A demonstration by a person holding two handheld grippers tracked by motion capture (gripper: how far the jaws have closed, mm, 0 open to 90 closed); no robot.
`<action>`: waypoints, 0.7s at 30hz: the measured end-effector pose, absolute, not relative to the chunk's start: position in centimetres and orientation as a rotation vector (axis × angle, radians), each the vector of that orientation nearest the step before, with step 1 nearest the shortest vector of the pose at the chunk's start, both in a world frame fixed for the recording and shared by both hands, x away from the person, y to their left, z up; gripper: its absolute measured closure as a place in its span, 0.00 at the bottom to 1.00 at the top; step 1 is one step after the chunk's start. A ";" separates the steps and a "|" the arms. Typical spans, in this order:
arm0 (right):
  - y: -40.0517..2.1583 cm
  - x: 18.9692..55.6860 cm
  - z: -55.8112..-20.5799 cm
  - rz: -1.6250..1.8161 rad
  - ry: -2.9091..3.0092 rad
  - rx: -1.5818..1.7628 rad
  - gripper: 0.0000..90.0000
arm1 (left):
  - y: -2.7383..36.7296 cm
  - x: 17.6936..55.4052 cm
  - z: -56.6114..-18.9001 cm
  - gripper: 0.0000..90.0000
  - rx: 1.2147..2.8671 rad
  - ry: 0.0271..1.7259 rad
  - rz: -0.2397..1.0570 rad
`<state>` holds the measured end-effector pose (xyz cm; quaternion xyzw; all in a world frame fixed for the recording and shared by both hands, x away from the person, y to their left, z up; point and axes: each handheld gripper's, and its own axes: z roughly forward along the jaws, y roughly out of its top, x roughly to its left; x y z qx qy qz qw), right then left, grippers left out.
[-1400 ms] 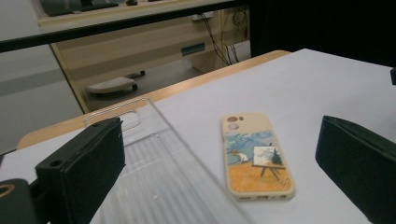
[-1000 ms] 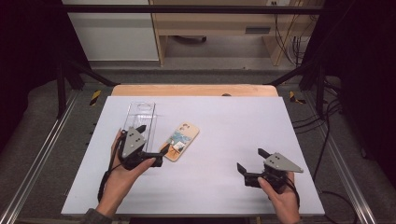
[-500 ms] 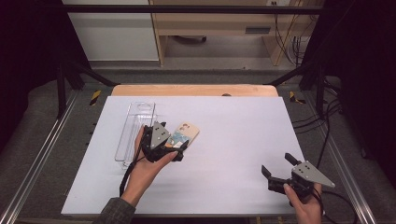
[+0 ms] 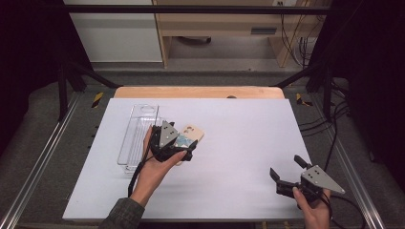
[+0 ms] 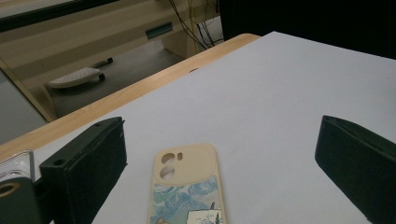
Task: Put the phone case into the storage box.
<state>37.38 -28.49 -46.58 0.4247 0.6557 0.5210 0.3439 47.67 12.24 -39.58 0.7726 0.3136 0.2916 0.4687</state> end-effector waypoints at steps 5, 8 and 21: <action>-28.2 37.3 -46.5 1.392 1.673 1.060 0.04 | 12.1 48.0 -40.0 0.02 1.888 0.790 0.698; -27.8 37.3 -46.5 1.402 1.673 1.055 0.04 | 11.9 48.3 -40.4 0.02 1.891 0.801 0.700; -26.3 37.2 -46.8 1.412 1.726 1.030 0.04 | 11.0 50.7 -44.5 0.03 1.943 0.906 0.684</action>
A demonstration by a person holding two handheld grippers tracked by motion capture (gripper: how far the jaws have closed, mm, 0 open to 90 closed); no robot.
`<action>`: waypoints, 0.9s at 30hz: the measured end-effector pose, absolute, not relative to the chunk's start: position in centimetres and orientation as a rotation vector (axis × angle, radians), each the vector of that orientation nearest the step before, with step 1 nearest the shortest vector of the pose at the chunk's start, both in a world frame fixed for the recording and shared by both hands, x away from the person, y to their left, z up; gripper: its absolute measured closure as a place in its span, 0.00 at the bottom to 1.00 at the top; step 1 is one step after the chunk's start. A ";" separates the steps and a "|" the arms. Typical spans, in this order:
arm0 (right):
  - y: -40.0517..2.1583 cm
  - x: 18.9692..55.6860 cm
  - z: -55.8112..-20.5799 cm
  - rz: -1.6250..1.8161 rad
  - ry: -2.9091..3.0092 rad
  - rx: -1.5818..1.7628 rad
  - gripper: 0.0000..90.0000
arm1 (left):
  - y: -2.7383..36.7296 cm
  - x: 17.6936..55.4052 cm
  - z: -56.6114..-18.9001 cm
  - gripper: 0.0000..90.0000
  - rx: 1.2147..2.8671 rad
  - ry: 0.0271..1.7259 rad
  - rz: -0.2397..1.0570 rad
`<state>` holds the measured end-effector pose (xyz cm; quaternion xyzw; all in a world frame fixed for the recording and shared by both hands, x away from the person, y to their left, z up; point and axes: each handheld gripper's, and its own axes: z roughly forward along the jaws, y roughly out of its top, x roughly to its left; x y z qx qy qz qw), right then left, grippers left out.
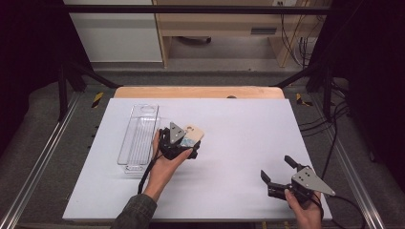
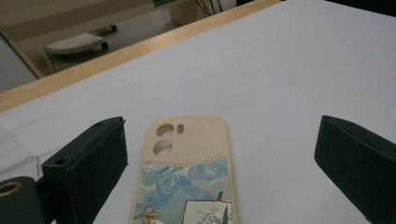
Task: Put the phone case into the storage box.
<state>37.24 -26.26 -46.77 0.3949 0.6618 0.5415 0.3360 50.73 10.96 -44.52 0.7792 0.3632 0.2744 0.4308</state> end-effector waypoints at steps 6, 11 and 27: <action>-25.8 37.3 -47.1 1.415 1.752 1.016 0.04 | 10.9 51.6 -46.3 0.03 1.958 0.967 0.654; -25.8 37.4 -47.2 1.420 1.754 1.018 0.04 | 10.9 52.1 -47.3 0.03 1.987 0.998 0.648; -26.0 37.5 -47.3 1.435 1.756 1.027 0.04 | 11.1 52.9 -48.6 0.03 2.025 1.094 0.622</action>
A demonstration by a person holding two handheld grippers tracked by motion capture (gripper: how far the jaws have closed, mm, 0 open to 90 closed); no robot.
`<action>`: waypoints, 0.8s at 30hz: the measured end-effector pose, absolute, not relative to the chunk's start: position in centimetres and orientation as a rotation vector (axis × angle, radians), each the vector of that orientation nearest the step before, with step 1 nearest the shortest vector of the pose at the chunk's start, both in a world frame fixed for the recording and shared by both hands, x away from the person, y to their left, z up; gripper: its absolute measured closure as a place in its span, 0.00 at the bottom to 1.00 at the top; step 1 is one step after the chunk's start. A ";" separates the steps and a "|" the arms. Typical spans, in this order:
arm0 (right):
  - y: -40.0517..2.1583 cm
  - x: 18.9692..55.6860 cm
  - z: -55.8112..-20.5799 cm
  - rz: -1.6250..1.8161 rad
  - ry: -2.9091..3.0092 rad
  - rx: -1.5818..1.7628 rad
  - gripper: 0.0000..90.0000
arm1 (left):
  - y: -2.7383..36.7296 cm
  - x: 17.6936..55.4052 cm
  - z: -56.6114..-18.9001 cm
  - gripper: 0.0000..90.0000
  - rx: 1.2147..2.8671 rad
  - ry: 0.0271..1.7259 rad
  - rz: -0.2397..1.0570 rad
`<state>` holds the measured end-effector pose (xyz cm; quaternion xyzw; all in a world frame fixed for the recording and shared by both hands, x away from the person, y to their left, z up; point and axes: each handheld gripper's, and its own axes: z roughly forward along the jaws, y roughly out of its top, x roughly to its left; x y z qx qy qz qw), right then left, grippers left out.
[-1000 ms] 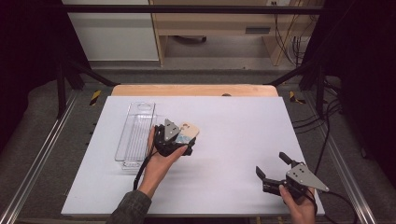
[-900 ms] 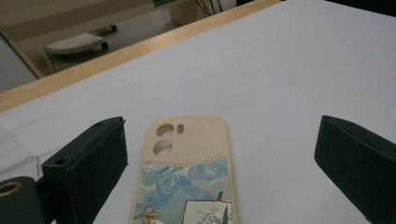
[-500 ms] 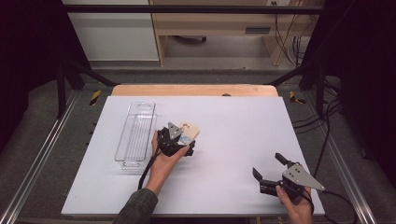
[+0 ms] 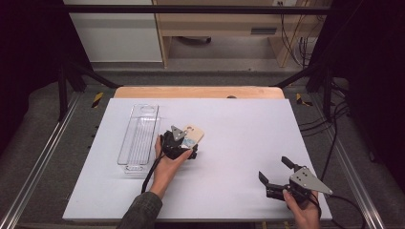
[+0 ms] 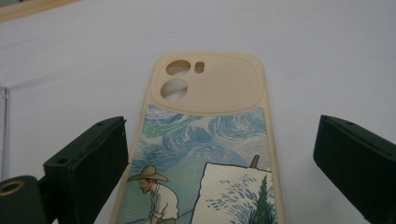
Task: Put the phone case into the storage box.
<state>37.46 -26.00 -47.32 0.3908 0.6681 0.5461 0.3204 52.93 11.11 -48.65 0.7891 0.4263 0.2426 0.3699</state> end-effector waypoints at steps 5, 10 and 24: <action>-26.0 37.5 -47.3 1.437 1.758 1.025 0.04 | 11.1 53.0 -48.9 0.03 2.040 1.104 0.623; -26.0 37.5 -47.3 1.437 1.758 1.026 0.04 | 11.2 53.3 -49.2 0.03 2.048 1.131 0.607; -26.0 37.5 -47.4 1.438 1.759 1.029 0.04 | 11.2 53.5 -49.2 0.03 2.050 1.154 0.601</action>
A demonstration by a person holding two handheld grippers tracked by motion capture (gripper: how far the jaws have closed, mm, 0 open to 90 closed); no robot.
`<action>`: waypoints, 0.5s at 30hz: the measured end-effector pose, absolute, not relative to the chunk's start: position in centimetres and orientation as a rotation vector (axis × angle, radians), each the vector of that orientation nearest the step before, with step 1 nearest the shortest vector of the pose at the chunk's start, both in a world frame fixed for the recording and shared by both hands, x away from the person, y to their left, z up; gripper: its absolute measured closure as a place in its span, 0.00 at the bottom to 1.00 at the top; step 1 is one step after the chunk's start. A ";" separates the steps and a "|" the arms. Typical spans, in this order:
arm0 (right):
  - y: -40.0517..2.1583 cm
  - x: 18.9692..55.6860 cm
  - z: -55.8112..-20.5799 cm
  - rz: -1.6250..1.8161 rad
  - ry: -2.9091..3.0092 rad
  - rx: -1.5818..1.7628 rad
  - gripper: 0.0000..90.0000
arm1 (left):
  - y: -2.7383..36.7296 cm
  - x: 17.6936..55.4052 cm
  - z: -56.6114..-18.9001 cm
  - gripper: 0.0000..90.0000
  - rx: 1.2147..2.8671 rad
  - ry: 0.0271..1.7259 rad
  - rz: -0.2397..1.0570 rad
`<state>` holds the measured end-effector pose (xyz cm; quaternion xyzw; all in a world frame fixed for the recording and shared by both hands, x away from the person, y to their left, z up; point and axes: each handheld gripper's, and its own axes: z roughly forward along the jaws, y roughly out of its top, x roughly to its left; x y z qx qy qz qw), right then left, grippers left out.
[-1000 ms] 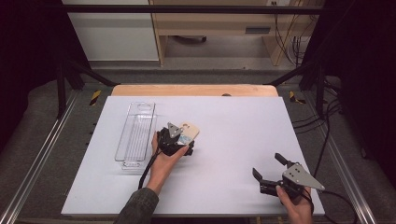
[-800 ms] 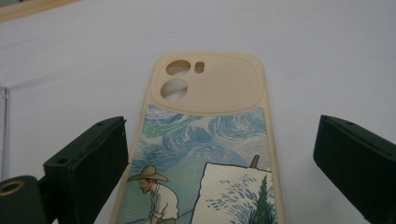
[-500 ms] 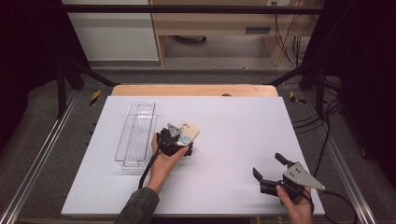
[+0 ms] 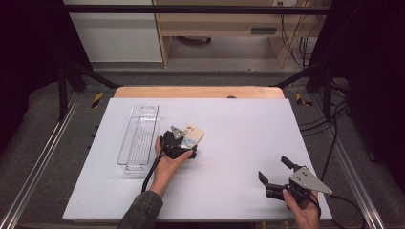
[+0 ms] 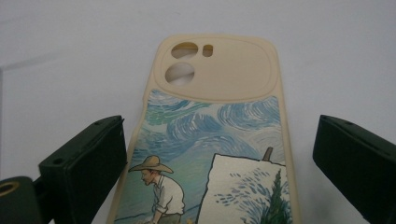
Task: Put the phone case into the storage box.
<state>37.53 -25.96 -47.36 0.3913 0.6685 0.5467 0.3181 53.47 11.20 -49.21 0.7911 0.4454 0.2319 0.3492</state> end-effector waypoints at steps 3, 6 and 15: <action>-25.9 37.5 -47.4 1.438 1.761 1.029 0.04 | 11.2 53.6 -49.3 0.04 2.054 1.185 0.605; -26.0 37.5 -47.4 1.438 1.759 1.030 0.04 | 11.0 53.7 -49.3 0.03 2.073 1.182 0.604; -25.9 37.5 -47.4 1.439 1.761 1.028 0.04 | 10.9 53.9 -49.4 0.03 2.095 1.202 0.597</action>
